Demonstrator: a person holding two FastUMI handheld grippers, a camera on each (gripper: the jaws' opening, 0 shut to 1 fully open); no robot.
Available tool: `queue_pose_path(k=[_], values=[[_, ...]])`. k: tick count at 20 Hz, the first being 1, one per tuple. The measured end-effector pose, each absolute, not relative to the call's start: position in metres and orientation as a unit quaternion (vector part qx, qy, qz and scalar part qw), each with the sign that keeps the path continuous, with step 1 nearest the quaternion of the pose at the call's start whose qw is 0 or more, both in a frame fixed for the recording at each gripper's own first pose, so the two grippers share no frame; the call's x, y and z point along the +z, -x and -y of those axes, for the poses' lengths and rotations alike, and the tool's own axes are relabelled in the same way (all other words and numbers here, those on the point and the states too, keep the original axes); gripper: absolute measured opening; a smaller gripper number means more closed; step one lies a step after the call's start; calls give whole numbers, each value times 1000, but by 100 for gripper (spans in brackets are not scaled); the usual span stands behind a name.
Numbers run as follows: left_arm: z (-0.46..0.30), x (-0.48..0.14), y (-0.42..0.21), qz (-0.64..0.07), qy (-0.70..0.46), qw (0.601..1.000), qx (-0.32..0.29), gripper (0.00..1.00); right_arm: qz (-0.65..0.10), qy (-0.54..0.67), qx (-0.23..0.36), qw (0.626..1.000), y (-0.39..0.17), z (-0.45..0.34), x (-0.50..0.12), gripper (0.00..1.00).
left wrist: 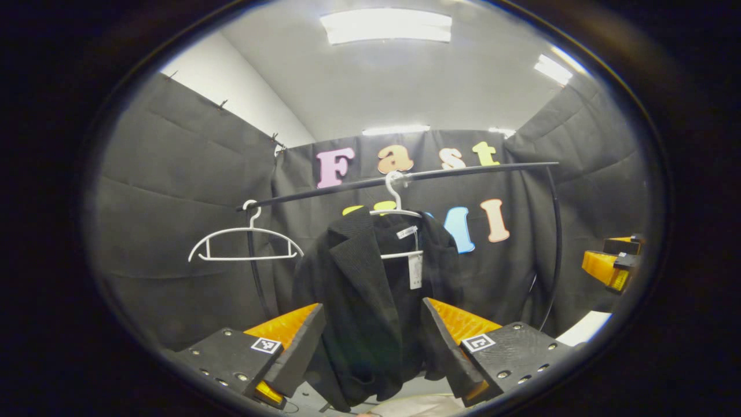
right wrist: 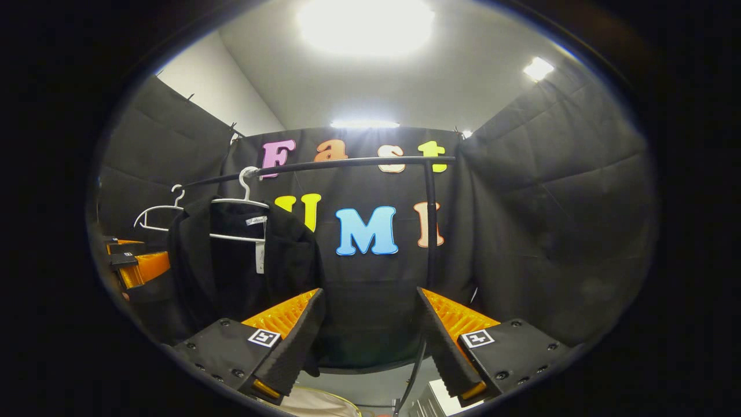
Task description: Grasp the clothes on the hanger with both hands and then place them into the laundry hamper below.
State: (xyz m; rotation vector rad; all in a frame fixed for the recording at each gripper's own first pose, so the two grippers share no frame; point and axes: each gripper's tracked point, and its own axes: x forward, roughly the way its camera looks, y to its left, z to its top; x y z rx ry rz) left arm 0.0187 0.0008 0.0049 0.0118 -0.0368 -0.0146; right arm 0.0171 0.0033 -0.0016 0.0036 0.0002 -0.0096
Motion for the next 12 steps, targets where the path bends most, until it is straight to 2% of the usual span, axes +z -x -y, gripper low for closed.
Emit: queue_pose_path(k=[12], values=[[0,-5,-56,24,11,999,-37,99,10,-18,27,999,-50,-54,-4,98]])
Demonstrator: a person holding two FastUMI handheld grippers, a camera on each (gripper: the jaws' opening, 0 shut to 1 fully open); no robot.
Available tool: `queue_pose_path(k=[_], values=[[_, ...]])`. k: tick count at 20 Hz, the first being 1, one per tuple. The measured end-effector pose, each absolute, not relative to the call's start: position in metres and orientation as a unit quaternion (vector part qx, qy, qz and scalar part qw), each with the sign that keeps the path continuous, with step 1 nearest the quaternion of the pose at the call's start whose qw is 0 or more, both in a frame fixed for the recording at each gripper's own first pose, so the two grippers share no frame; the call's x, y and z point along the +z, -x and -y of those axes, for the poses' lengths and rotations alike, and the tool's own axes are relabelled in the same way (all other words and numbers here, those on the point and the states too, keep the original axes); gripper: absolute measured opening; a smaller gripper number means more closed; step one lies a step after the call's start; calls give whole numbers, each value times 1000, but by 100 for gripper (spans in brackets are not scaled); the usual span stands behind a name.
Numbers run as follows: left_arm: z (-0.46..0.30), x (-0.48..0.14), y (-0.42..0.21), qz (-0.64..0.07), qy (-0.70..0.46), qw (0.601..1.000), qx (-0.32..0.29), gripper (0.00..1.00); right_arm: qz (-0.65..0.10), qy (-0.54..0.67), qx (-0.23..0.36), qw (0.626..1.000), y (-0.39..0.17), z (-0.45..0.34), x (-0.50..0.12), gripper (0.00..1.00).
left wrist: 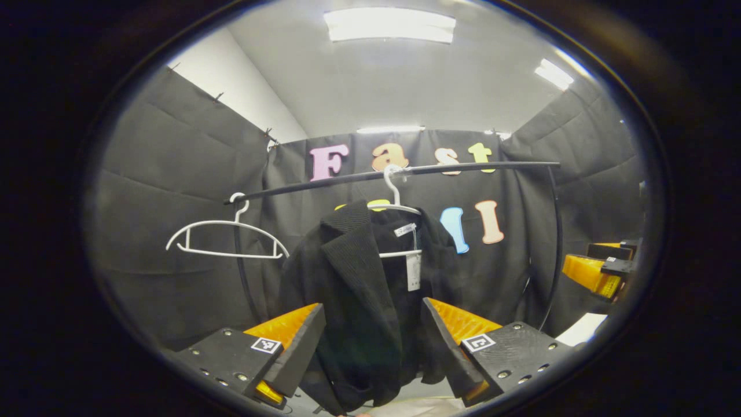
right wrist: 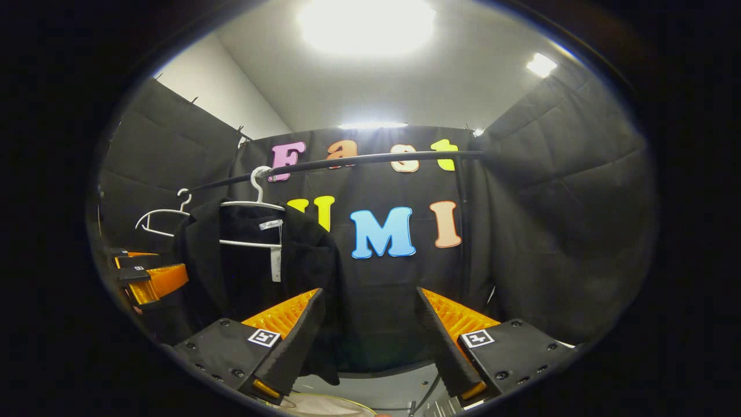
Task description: Grasp the clothes on the hanger with both hands and then place them into the laundry hamper below.
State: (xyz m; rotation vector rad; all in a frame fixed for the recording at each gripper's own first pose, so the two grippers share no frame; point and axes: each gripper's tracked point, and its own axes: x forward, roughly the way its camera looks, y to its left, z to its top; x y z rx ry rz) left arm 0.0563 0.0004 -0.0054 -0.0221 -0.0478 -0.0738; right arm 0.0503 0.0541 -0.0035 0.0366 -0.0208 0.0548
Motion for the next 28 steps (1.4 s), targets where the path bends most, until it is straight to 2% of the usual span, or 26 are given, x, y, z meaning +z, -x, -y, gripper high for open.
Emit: queue_pose_path(k=[7,19,28], values=[[9,-10,-76,25,15,999,-34,98,10,-29,72,997,-88,-87,-7,98],[20,-25,-140,10,-12,999,49,98,-9,-54,202,978,-172,-148,-25,95],[8,-41,-173,-3,-27,995,99,98,-44,-41,254,965,-225,-199,-63,96]])
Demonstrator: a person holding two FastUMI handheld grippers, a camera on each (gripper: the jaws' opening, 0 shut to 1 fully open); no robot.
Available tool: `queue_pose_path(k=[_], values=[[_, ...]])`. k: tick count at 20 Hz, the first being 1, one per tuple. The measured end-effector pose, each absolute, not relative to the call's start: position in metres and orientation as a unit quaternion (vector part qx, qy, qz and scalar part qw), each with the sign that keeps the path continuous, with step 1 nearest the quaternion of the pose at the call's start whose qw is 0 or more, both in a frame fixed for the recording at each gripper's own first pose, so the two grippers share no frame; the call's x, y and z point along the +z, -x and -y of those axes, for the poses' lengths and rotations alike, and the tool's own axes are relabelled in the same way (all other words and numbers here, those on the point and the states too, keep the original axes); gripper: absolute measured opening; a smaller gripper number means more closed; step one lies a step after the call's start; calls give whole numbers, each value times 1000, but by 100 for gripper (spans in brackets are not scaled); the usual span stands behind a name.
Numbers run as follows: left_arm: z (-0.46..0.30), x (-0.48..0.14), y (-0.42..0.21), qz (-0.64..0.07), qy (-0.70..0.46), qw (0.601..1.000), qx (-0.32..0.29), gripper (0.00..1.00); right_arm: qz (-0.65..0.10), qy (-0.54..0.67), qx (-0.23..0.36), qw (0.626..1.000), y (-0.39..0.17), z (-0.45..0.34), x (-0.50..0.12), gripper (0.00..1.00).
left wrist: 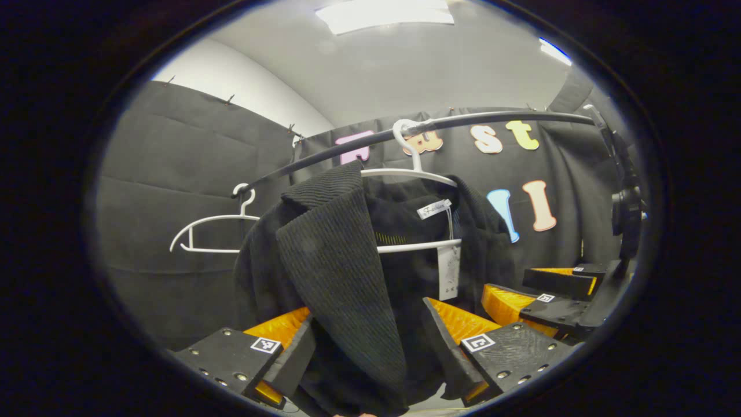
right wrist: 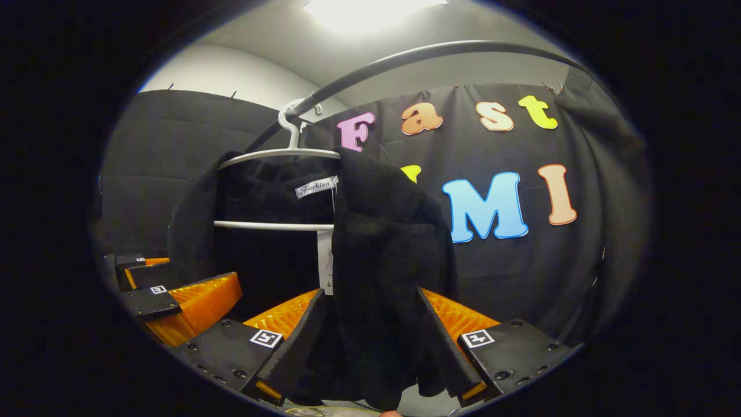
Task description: Grasp the clothes on the hanger with both hands and then place them into the laundry hamper below.
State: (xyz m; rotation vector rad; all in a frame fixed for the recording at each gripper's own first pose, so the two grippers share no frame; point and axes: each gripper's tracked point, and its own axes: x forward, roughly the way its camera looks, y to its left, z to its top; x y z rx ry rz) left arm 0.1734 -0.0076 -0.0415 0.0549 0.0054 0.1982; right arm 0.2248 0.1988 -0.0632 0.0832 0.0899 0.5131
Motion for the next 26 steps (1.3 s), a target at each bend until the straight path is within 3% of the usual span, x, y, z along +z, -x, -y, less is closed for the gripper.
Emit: queue_pose_path(k=[13,14,16,17,20,21,22,26], values=[[-17,-63,-200,-21,-20,986,165,98,-61,-58,236,968,-268,-236,-74,95],[-20,-66,-201,-26,-21,985,169,97,-61,-57,236,968,-269,-236,-74,83],[-20,-70,-201,-36,-13,985,170,84,-64,-54,235,968,-272,-238,-76,68],[-20,-69,-201,-37,-10,985,166,84,-66,-51,232,969,-273,-235,-75,62],[-17,-75,-199,-45,5,988,145,59,-70,-42,225,971,-278,-227,-76,2],[-14,-78,-202,-48,6,990,133,59,-65,-30,219,973,-280,-223,-75,5],[-11,-77,-203,-47,5,991,124,50,-61,-8,216,974,-276,-221,-74,0],[-21,-70,-197,-42,-16,991,123,15,-31,22,208,977,-268,-211,-58,0]])
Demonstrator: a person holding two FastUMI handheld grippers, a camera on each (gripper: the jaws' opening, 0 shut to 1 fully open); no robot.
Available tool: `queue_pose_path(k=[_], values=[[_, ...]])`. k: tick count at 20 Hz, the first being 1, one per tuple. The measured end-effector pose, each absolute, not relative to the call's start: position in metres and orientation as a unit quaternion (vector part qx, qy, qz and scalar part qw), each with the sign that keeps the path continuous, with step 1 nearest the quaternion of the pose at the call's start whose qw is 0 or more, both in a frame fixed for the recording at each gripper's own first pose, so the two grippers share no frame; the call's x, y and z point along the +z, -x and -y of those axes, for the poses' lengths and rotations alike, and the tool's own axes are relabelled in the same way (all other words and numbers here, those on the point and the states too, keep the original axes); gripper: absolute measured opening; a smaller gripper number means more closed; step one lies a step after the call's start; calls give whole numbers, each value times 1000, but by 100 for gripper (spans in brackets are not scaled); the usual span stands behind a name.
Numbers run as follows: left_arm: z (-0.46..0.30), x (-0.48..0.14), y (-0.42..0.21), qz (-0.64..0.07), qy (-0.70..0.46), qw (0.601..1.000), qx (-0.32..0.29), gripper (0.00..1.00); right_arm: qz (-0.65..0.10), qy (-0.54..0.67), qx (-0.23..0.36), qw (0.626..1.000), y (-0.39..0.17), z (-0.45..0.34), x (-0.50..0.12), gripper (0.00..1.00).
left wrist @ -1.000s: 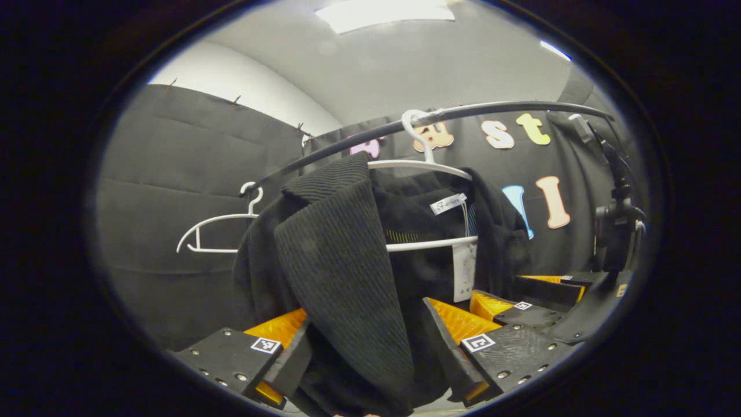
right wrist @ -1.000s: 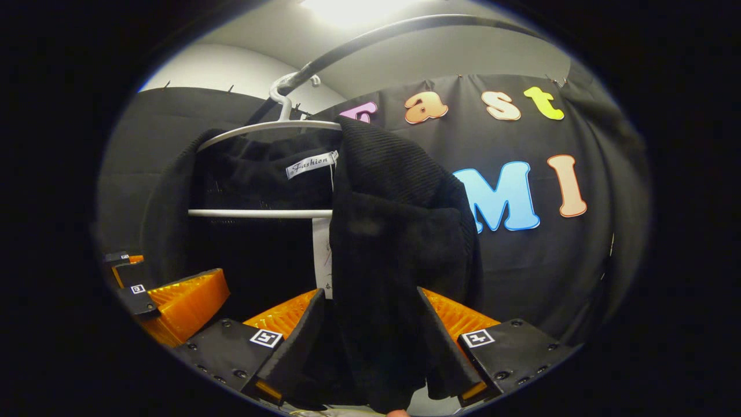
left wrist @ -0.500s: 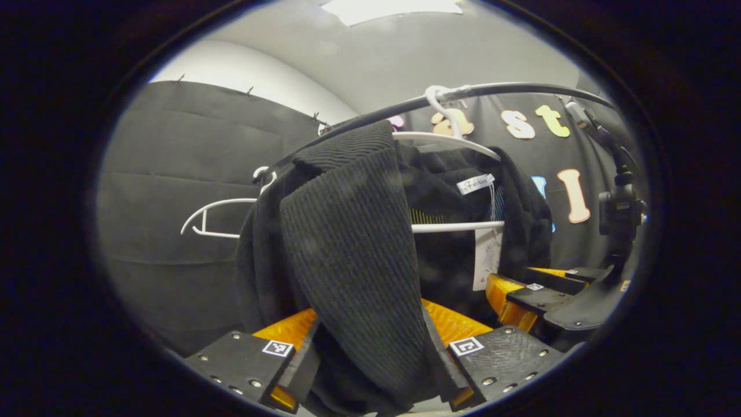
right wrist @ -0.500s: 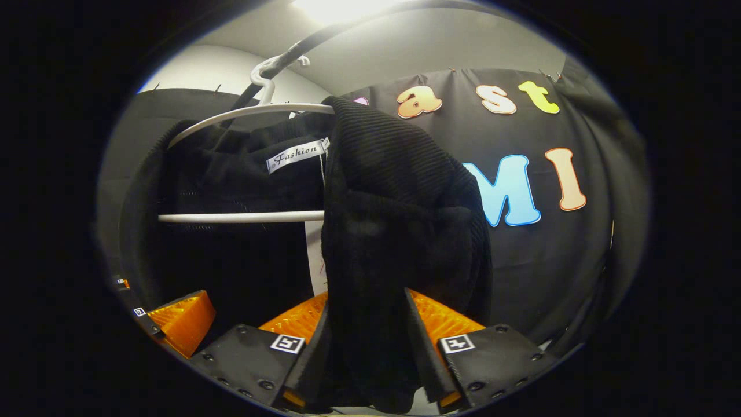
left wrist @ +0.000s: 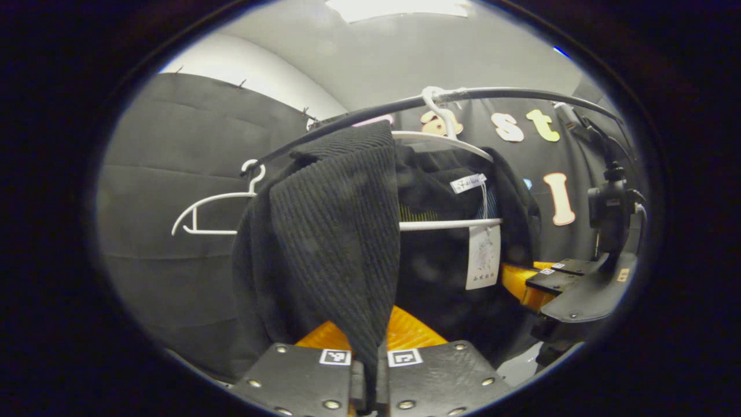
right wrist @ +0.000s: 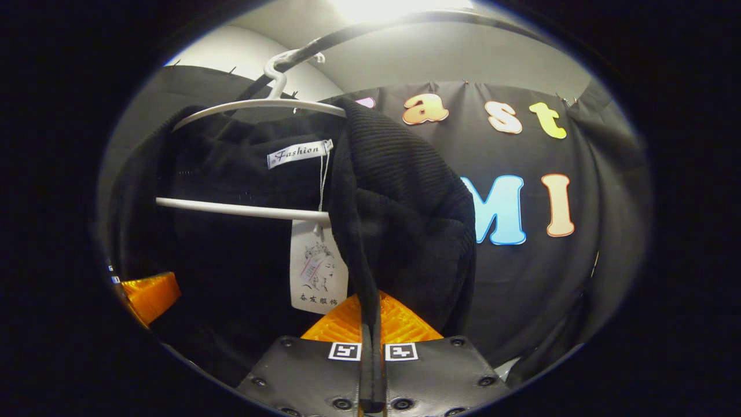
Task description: Grasp the clothes on the hanger with both hands and then place them into the laundry hamper below.
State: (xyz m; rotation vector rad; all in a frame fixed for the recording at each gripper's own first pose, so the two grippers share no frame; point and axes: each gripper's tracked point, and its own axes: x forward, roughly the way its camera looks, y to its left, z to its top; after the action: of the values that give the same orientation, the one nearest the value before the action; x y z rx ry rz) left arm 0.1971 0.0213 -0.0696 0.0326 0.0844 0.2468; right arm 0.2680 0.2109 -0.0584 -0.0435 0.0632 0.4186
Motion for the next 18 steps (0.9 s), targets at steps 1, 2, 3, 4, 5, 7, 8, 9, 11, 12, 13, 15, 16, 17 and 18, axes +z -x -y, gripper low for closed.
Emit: queue_pose_path(k=[1,2,3,4,5,7,8,9,11,12,13,15,16,17,18], values=[[-19,-69,-197,-47,-29,992,110,7,-17,28,200,979,-266,-204,-52,0],[-21,-66,-193,-46,-44,992,113,7,-3,35,195,980,-266,-200,-46,0],[-24,-61,-190,-40,-56,991,116,5,8,41,188,981,-264,-196,-41,0],[-26,-56,-186,-34,-62,991,114,2,18,44,182,982,-263,-191,-36,1],[-25,-50,-182,-26,-64,991,114,2,27,45,177,983,-263,-186,-31,1],[-25,-39,-175,-17,-69,991,115,2,38,56,170,983,-264,-177,-24,1],[-28,-33,-169,-15,-72,990,122,2,44,59,168,983,-263,-172,-20,1],[-30,-27,-163,-10,-72,989,126,4,50,62,164,983,-263,-167,-15,1],[-37,-14,-152,0,-72,988,134,2,66,64,154,984,-261,-157,-3,1],[-41,-8,-147,4,-72,987,141,2,74,67,150,984,-261,-154,2,1],[-47,0,-143,11,-71,986,147,2,83,71,143,984,-262,-149,8,1],[-62,15,-135,25,-64,985,161,2,102,74,132,983,-262,-139,21,1],[-70,22,-132,32,-60,983,170,2,112,76,125,983,-263,-133,27,0],[-78,28,-129,37,-55,982,178,2,122,77,119,982,-263,-128,34,0],[-85,34,-127,42,-51,981,184,2,133,77,111,982,-265,-122,41,0]])
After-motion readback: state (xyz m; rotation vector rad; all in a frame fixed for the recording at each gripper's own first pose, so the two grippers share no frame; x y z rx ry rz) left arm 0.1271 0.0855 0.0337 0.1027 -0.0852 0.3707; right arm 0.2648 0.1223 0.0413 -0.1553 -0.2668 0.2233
